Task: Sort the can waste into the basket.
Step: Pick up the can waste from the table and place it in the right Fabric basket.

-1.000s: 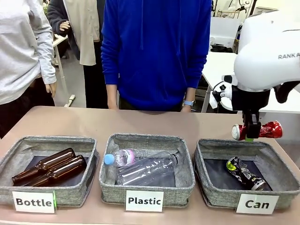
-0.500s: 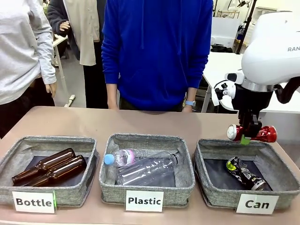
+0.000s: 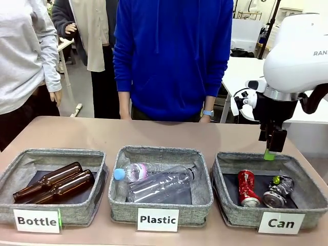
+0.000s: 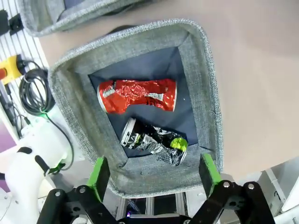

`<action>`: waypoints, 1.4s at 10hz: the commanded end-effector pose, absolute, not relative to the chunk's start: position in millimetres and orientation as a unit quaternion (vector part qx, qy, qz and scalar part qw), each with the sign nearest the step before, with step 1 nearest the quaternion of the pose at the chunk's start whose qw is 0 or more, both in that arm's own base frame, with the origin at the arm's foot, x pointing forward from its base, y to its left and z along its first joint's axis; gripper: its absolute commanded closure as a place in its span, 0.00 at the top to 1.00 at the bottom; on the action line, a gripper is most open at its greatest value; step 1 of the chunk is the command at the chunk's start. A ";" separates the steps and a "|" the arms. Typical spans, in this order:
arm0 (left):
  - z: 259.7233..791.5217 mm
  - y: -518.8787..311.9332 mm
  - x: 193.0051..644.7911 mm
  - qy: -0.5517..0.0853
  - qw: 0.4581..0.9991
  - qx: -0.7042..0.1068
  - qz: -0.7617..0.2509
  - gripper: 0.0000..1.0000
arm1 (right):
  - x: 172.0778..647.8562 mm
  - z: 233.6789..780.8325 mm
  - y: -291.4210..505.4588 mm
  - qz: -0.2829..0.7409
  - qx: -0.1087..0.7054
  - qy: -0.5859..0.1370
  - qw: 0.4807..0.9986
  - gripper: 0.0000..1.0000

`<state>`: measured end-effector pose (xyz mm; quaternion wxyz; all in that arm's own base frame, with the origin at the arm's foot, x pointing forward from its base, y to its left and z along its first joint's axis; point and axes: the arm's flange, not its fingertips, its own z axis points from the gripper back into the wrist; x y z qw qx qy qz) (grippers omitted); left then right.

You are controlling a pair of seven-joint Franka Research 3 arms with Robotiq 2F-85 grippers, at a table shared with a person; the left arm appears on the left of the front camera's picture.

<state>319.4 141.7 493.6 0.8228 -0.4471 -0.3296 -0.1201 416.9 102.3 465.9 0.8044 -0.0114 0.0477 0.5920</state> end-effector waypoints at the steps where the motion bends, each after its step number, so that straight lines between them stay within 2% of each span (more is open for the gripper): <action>1: 495.8 141.5 320.1 -0.333 0.820 -0.451 -0.114 1.00 | 413.9 462.7 101.8 0.572 0.008 0.040 0.819 1.00; 2: 495.8 141.5 320.1 -0.333 0.820 -0.451 -0.114 1.00 | 412.9 463.9 102.6 0.548 0.035 0.042 0.834 1.00; 3: 495.8 141.5 320.1 -0.333 0.820 -0.451 -0.114 1.00 | 412.0 468.5 102.9 0.496 0.107 0.051 0.860 1.00; 4: 495.8 141.5 320.1 -0.333 0.820 -0.451 -0.114 1.00 | 410.7 473.2 100.6 0.414 0.213 0.061 0.883 1.00; 5: 495.8 141.5 320.1 -0.333 0.820 -0.451 -0.114 1.00 | 409.3 476.0 92.0 0.318 0.337 0.047 0.885 1.00; 6: 495.8 141.5 320.1 -0.333 0.820 -0.451 -0.114 1.00 | 410.0 480.3 78.3 0.232 0.497 0.056 0.834 1.00; 7: 495.8 141.5 320.1 -0.333 0.820 -0.451 -0.114 1.00 | 415.2 479.8 64.0 0.085 0.632 0.059 0.768 1.00; 8: 495.8 141.5 320.1 -0.333 0.820 -0.451 -0.114 1.00 | 413.4 470.9 46.6 0.022 0.728 0.063 0.682 1.00; 9: 495.8 141.5 320.1 -0.333 0.820 -0.451 -0.114 1.00 | 405.7 455.7 27.5 -0.022 0.782 0.017 0.623 1.00; 10: 495.8 141.5 320.1 -0.333 0.820 -0.451 -0.114 1.00 | 386.4 439.2 2.7 -0.080 0.826 -0.051 0.556 1.00; 12: 495.8 141.5 320.1 -0.333 0.820 -0.451 -0.114 1.00 | 337.2 414.6 -26.8 -0.186 0.846 -0.204 0.456 1.00; 14: 495.8 141.5 320.1 -0.333 0.820 -0.451 -0.114 1.00 | 304.3 402.5 -31.5 -0.285 0.813 -0.301 0.409 1.00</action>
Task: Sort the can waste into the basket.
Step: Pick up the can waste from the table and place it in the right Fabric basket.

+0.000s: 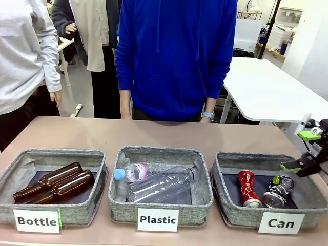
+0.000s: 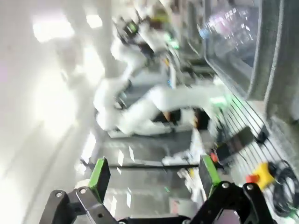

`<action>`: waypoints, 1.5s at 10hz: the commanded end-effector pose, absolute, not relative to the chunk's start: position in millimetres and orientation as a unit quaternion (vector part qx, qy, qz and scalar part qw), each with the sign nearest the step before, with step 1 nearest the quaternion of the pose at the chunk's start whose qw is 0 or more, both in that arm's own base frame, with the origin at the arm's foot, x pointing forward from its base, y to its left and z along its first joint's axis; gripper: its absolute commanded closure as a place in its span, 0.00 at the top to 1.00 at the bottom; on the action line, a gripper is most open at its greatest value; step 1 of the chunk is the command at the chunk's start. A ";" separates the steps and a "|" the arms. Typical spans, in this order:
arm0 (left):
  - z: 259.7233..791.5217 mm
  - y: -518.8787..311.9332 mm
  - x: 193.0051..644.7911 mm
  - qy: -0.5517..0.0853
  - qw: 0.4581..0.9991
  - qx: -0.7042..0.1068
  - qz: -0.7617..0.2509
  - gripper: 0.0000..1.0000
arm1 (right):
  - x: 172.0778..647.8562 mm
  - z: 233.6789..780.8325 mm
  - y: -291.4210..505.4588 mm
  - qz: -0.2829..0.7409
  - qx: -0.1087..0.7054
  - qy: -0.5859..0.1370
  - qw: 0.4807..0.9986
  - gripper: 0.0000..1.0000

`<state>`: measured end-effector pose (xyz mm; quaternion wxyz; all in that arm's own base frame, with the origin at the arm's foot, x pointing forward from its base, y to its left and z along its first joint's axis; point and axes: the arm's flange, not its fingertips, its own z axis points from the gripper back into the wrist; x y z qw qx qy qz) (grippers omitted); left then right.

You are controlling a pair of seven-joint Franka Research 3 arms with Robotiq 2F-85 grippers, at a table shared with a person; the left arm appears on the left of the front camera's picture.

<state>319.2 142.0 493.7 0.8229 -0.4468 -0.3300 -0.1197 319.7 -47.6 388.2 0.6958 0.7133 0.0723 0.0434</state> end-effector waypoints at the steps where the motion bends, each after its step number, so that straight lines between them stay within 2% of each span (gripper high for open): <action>1: 495.8 141.5 320.1 -0.333 0.820 -0.451 -0.114 1.00 | 300.1 401.7 -28.9 -0.344 0.781 -0.340 0.395 1.00; 2: 495.8 141.5 320.1 -0.333 0.820 -0.451 -0.114 1.00 | 302.3 406.9 -18.7 -0.401 0.733 -0.379 0.397 1.00; 3: 495.8 141.5 320.1 -0.333 0.820 -0.451 -0.114 1.00 | 306.0 381.1 -50.4 -0.022 0.739 0.035 0.672 1.00; 15: 495.8 141.5 320.1 -0.333 0.820 -0.451 -0.114 1.00 | 306.0 381.1 -50.4 -0.022 0.739 0.035 0.672 1.00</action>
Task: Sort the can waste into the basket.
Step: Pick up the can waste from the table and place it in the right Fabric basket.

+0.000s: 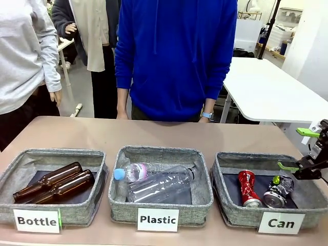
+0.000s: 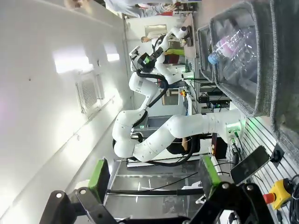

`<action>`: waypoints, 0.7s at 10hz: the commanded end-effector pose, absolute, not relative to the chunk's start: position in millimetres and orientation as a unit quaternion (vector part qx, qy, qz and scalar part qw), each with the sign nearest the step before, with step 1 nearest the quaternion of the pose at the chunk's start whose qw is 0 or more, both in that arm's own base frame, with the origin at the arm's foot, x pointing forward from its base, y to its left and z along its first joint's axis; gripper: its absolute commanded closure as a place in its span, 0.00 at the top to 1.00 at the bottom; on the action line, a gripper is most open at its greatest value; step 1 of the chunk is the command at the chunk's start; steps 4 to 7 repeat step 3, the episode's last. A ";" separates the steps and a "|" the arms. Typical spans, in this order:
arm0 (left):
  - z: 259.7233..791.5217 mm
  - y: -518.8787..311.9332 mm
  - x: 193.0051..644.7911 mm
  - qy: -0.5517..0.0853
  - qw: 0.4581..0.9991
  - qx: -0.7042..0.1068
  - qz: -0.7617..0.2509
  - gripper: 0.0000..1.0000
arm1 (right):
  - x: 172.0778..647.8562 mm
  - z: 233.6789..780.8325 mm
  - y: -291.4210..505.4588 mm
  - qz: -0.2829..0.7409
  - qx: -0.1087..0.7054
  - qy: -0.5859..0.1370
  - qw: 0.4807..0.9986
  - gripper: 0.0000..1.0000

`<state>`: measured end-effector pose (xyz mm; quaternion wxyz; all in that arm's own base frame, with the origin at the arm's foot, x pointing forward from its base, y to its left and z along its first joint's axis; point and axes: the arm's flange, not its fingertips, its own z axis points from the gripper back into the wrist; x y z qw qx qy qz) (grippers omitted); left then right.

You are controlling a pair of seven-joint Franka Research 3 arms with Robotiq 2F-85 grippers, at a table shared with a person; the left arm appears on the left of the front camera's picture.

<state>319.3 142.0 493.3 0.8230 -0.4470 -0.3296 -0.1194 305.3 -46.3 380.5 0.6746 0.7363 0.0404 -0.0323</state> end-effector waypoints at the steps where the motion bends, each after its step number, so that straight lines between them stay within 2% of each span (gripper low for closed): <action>1: 495.8 141.5 320.1 -0.333 0.820 -0.451 -0.114 1.00 | 306.0 381.1 -50.4 -0.022 0.739 0.035 0.672 1.00; 7: 495.8 141.5 320.1 -0.333 0.820 -0.451 -0.114 1.00 | 306.0 381.1 -50.4 -0.022 0.739 0.035 0.672 1.00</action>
